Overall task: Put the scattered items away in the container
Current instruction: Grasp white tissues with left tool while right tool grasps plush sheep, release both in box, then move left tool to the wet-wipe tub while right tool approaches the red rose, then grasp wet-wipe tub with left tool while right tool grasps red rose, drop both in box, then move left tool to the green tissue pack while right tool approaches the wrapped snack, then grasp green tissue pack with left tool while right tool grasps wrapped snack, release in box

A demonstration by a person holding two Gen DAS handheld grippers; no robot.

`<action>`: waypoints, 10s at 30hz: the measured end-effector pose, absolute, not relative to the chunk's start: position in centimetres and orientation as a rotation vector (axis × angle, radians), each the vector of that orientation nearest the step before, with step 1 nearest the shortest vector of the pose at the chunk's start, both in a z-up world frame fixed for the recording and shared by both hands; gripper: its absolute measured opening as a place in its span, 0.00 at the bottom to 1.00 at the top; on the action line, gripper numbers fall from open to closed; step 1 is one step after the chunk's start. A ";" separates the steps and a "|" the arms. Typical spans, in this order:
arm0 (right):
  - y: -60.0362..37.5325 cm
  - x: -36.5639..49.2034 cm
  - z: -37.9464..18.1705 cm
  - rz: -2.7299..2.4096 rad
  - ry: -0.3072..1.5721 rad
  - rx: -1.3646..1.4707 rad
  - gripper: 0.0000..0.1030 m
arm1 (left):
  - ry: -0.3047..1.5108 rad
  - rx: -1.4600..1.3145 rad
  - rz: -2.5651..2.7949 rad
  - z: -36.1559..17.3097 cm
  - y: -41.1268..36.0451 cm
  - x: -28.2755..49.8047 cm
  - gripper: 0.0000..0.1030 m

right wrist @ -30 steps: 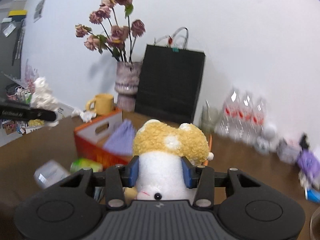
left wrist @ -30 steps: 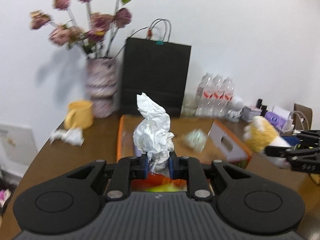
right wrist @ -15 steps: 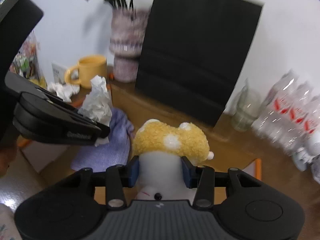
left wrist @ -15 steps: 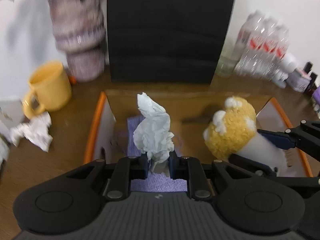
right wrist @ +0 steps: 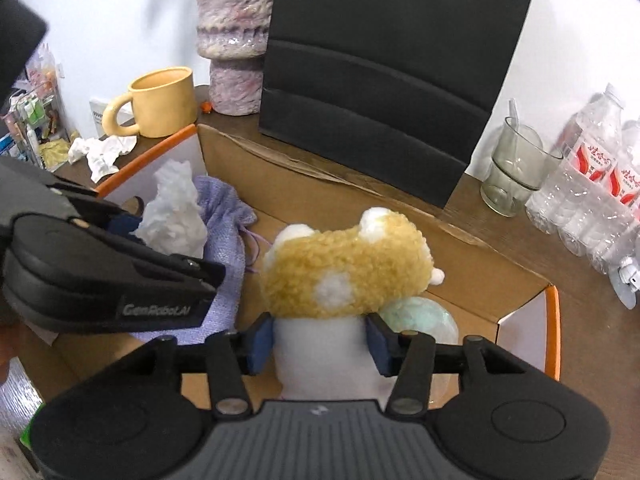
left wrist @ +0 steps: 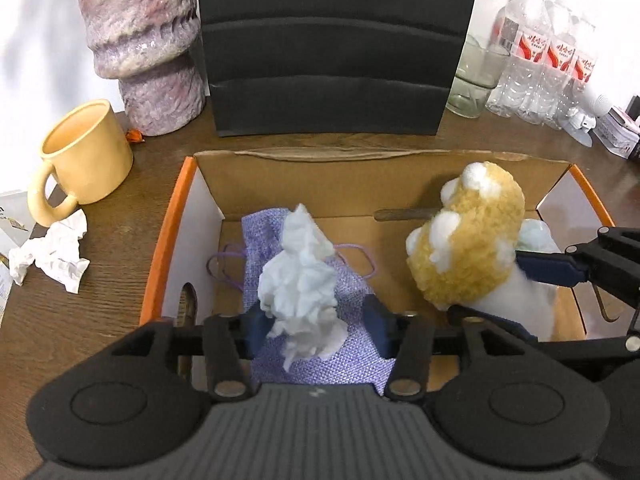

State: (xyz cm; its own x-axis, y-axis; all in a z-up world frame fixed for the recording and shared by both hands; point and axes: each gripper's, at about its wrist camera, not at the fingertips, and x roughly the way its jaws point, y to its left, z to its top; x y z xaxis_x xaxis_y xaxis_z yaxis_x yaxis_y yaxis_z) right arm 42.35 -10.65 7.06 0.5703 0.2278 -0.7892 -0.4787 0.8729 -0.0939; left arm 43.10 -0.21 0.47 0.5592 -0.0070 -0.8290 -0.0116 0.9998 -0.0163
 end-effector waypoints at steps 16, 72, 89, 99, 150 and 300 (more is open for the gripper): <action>-17.5 27.6 14.6 0.420 0.510 -0.219 1.00 | 0.504 -0.081 -0.056 7.7 3.2 27.3 1.00; -14.7 12.2 3.1 0.427 0.658 -0.142 0.77 | 0.626 -0.049 0.024 -2.6 -0.5 13.2 1.00; -15.4 12.8 2.9 0.452 0.658 -0.107 0.44 | 0.652 -0.053 0.046 -3.5 -0.2 13.5 0.81; -17.1 12.0 5.2 0.428 0.568 -0.070 0.43 | 0.552 -0.074 0.025 -0.8 0.6 11.7 0.80; -20.9 29.0 13.9 0.356 0.623 -0.100 1.00 | 0.494 -0.115 -0.021 7.7 2.1 27.5 1.00; -16.5 39.2 6.3 0.421 0.986 -0.184 0.14 | 0.805 0.054 -0.003 2.3 -0.4 39.5 0.53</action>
State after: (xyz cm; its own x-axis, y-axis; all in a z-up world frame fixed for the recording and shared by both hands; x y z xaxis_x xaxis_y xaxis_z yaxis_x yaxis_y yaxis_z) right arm 39.21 -16.50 6.27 0.4798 0.2604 -0.8378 -0.4246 0.9046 0.0379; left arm 39.53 -0.41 2.31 0.6931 0.0181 -0.7206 0.0229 0.9986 0.0471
